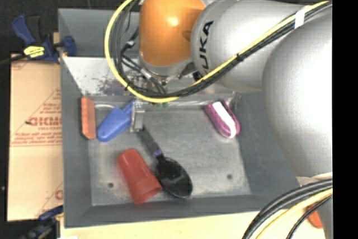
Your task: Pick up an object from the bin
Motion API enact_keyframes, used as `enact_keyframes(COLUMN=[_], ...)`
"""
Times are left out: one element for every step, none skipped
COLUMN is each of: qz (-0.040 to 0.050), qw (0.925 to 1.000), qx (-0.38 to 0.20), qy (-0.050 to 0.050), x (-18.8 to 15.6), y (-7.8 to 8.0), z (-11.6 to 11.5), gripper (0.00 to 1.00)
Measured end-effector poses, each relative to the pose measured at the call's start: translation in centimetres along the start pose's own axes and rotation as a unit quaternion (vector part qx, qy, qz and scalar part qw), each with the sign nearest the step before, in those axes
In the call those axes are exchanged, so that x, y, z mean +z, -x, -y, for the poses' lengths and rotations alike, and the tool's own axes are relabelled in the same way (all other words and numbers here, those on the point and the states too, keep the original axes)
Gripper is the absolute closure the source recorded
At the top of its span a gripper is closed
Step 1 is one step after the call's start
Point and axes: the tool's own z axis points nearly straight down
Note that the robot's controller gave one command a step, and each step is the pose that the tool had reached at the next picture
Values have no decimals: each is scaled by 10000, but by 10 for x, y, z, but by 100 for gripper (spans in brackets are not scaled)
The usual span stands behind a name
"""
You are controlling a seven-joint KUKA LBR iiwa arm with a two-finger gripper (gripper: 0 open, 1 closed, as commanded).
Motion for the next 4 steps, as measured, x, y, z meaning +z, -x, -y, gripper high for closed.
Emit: enact_keyframes(qz=[40, 27, 107, 29], qw=[10000, 9973, 9912, 9966], qx=[20, -740, -1318, -826], qy=[6, 0, 10, 7], x=[-5, 128, 51, 96], y=[2, 24, 23, 23], z=[1, 6, 7, -2], gripper=[0, 0, 0, 0])
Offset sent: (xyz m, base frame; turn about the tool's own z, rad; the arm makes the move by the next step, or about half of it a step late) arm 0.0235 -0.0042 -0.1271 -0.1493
